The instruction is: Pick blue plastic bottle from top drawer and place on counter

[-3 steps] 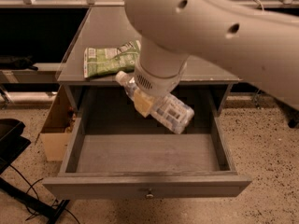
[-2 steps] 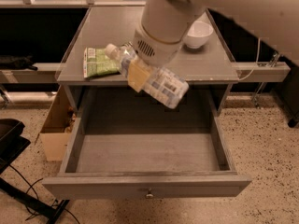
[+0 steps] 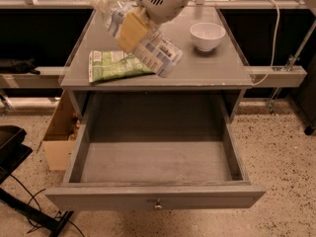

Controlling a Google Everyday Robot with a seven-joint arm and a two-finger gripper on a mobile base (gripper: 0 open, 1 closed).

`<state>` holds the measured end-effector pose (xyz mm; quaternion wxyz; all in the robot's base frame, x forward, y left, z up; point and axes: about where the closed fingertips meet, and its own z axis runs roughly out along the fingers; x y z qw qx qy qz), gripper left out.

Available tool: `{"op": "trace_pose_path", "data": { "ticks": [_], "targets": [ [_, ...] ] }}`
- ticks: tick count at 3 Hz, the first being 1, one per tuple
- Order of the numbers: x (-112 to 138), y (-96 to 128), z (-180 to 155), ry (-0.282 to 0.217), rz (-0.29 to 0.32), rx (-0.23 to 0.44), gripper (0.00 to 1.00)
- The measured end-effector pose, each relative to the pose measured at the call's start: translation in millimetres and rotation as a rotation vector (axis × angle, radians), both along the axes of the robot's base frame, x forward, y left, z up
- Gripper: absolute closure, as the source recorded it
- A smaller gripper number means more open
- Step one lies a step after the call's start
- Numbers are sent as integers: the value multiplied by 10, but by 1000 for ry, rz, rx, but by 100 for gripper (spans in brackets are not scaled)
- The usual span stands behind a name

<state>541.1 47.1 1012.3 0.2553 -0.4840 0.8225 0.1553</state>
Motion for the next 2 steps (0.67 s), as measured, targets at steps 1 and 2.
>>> {"op": "trace_pose_path", "data": {
  "ticks": [1, 2],
  "targets": [
    [0, 0, 0, 0, 0, 0, 100],
    [172, 36, 60, -37, 12, 9, 100]
  ]
}}
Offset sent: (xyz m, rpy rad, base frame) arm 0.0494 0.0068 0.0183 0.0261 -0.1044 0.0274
